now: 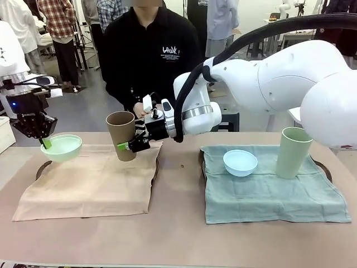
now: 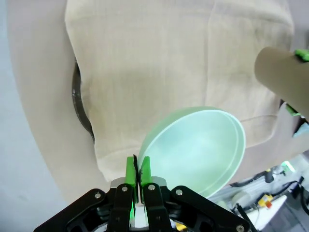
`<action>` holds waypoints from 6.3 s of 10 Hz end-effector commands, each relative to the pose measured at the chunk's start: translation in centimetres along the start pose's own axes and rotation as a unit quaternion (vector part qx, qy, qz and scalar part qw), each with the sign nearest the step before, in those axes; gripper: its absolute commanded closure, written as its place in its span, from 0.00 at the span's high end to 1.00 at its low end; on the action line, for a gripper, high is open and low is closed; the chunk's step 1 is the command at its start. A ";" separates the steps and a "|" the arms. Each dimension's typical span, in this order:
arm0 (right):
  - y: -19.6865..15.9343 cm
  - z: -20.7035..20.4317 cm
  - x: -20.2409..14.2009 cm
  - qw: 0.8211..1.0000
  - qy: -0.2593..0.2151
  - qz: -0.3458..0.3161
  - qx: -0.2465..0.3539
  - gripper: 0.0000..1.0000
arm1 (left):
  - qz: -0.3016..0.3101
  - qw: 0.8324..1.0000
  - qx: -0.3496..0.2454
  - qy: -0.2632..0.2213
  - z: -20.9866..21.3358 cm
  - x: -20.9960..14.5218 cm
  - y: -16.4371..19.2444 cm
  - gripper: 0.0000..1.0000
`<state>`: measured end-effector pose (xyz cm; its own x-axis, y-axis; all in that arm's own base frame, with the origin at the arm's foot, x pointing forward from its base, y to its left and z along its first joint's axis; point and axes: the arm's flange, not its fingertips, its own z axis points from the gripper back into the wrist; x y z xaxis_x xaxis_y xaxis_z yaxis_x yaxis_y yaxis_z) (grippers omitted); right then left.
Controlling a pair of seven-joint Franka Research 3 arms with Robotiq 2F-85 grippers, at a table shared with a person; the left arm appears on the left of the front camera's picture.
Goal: Set up a tray with a mat and arrange the tableware.
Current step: Place the Picnic Bowl and Reusable plastic cup back onto the Handle tray in front of the human's position.
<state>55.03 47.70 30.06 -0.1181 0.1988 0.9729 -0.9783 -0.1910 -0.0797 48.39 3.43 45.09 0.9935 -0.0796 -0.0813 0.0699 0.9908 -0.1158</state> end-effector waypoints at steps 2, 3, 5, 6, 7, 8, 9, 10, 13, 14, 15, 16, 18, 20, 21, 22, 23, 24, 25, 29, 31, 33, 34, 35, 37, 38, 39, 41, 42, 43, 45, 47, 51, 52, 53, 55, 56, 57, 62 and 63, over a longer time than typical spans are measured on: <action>-0.5 -0.5 -2.2 1.000 -0.005 -0.024 0.002 0.85 | 0.010 1.000 0.009 0.002 -2.6 0.7 -0.3 0.04; -0.3 -0.8 -2.8 1.000 -0.003 -0.027 0.011 0.85 | 0.018 1.000 0.010 -0.015 -3.6 0.7 -0.8 0.04; -0.5 -1.3 -2.9 1.000 -0.005 -0.017 0.017 0.85 | 0.020 0.999 -0.001 -0.027 -4.7 1.4 -1.4 0.04; -0.5 -1.5 -3.0 1.000 -0.004 -0.017 0.019 0.85 | 0.023 0.999 -0.002 -0.030 -5.3 1.6 -1.5 0.04; -0.6 -1.6 -3.2 1.000 -0.003 -0.018 0.021 0.85 | 0.023 0.999 -0.003 -0.034 -5.9 2.1 -1.8 0.04; -0.5 -1.7 -3.3 1.000 -0.003 -0.019 0.023 0.85 | 0.025 0.999 -0.005 -0.038 -6.4 2.3 -2.0 0.04; -0.5 -1.8 -3.2 1.000 -0.001 -0.018 0.025 0.85 | 0.029 0.999 -0.008 -0.040 -6.9 2.7 -1.9 0.04; -0.6 -1.9 -3.1 1.000 0.000 -0.017 0.025 0.85 | 0.030 0.999 -0.016 -0.042 -7.4 3.0 -1.9 0.04; -0.8 -1.8 -3.3 0.999 0.003 -0.021 0.025 0.85 | 0.036 0.998 -0.023 -0.040 -8.8 4.0 -1.5 0.04; -0.8 -1.9 -3.3 0.999 0.003 -0.023 0.026 0.85 | 0.039 0.998 -0.019 -0.035 -9.2 4.1 -1.5 0.04; -0.8 -1.8 -3.3 0.999 0.005 -0.024 0.027 0.85 | 0.038 0.999 -0.018 -0.031 -9.6 4.3 -1.6 0.04; -0.8 -1.8 -3.3 0.999 0.005 -0.025 0.030 1.00 | 0.039 0.999 -0.017 -0.028 -9.8 4.2 -1.5 0.52; -0.6 -1.9 -3.0 0.999 0.011 -0.024 0.032 1.00 | 0.036 0.999 -0.018 -0.026 -9.5 4.0 -1.6 1.00; -0.3 -1.5 -2.1 0.998 0.035 -0.036 0.030 1.00 | 0.044 0.999 -0.013 -0.002 -9.2 3.8 -1.1 1.00; -0.1 -1.0 -1.5 0.996 0.057 -0.054 0.029 1.00 | 0.044 0.999 -0.006 0.011 -8.9 3.7 -0.8 0.85; 0.2 -0.1 -0.7 0.994 0.083 -0.068 0.020 1.00 | 0.046 0.999 -0.005 0.014 -8.2 3.3 -0.3 0.55; 0.6 0.7 -0.2 0.992 0.103 -0.078 0.011 1.00 | 0.044 0.999 -0.006 0.014 -7.5 2.9 0.0 1.00; 0.9 1.7 0.3 0.990 0.114 -0.084 0.000 1.00 | 0.040 0.999 -0.010 0.011 -6.8 2.6 0.3 0.74; 1.2 2.6 0.8 0.988 0.124 -0.090 -0.010 1.00 | 0.035 0.999 -0.014 0.010 -6.2 2.3 0.5 1.00; 3.1 6.6 2.8 0.983 0.144 -0.104 -0.050 1.00 | 0.026 0.999 -0.025 0.005 -1.9 0.7 1.1 1.00; 4.5 8.6 5.4 0.970 0.182 -0.146 -0.073 1.00 | -0.002 1.000 -0.008 -0.002 2.2 -0.5 -0.7 1.00; 6.1 10.7 10.4 0.942 0.223 -0.226 -0.106 1.00 | -0.038 0.999 0.015 -0.027 6.2 -1.5 -4.0 1.00; 7.1 11.9 13.1 0.920 0.262 -0.263 -0.128 1.00 | -0.053 0.998 0.027 -0.031 7.4 -1.6 -5.4 1.00; 8.4 13.6 15.7 0.883 0.314 -0.310 -0.158 1.00 | -0.068 0.996 0.039 -0.030 8.1 -2.1 -7.1 1.00; 11.2 16.0 20.4 0.798 0.419 -0.395 -0.178 1.00 | -0.070 0.996 0.061 -0.020 8.2 -2.6 -10.3 1.00; 12.6 16.6 22.9 0.745 0.467 -0.431 -0.201 1.00 | -0.037 0.997 0.071 -0.015 8.3 -3.0 -11.7 1.00; 14.2 17.3 25.9 0.682 0.510 -0.464 -0.244 1.00 | -0.032 0.996 0.079 -0.005 7.9 -3.4 -12.3 1.00; 16.6 17.1 31.1 0.589 0.558 -0.479 -0.335 1.00 | -0.069 0.996 0.047 -0.027 8.2 -2.7 -10.9 1.00; 17.7 16.5 32.3 0.562 0.569 -0.492 -0.344 1.00 | -0.069 0.996 0.047 -0.027 8.2 -2.7 -10.9 1.00; 18.6 21.8 26.3 0.650 0.526 -0.426 -0.346 1.00 | -0.069 0.996 0.047 -0.027 8.2 -2.7 -10.9 1.00; 18.6 21.8 26.3 0.650 0.526 -0.426 -0.346 1.00 | -0.069 0.996 0.047 -0.027 8.2 -2.7 -10.9 1.00; 18.6 21.8 26.3 0.650 0.526 -0.426 -0.346 1.00 | -0.069 0.996 0.047 -0.027 8.2 -2.7 -10.9 1.00; 18.6 21.8 26.3 0.650 0.526 -0.426 -0.346 1.00 | -0.069 0.996 0.047 -0.027 8.2 -2.7 -10.9 1.00; 18.6 21.8 26.3 0.650 0.526 -0.426 -0.346 1.00 | -0.069 0.996 0.047 -0.027 8.2 -2.7 -10.9 1.00; 18.6 21.8 26.3 0.650 0.526 -0.426 -0.346 1.00 | -0.069 0.996 0.047 -0.027 8.2 -2.7 -10.9 1.00; 19.3 24.4 26.8 0.685 0.446 -0.476 -0.324 1.00 | -0.031 0.998 -0.044 -0.029 10.2 -3.5 -11.6 1.00; 21.0 29.1 25.9 0.693 0.357 -0.540 -0.317 1.00 | -0.013 0.991 -0.132 -0.020 11.7 -4.6 -9.9 1.00; 23.2 33.2 25.1 0.695 0.294 -0.581 -0.306 1.00 | 0.019 0.975 -0.219 -0.006 13.2 -5.7 -7.1 1.00; 25.9 40.6 25.1 0.648 0.247 -0.636 -0.340 1.00 | 0.054 0.958 -0.280 -0.040 16.0 -7.9 -1.3 1.00; 24.6 41.3 25.3 0.692 0.155 -0.671 -0.217 1.00 | 0.045 0.930 -0.365 0.013 15.8 -7.2 -1.5 1.00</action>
<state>34.37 10.82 61.62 0.9759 0.1398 0.1677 -0.2095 0.8161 0.5387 41.83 4.18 61.42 0.9960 0.0335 -0.0831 -0.0804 0.7436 -0.6638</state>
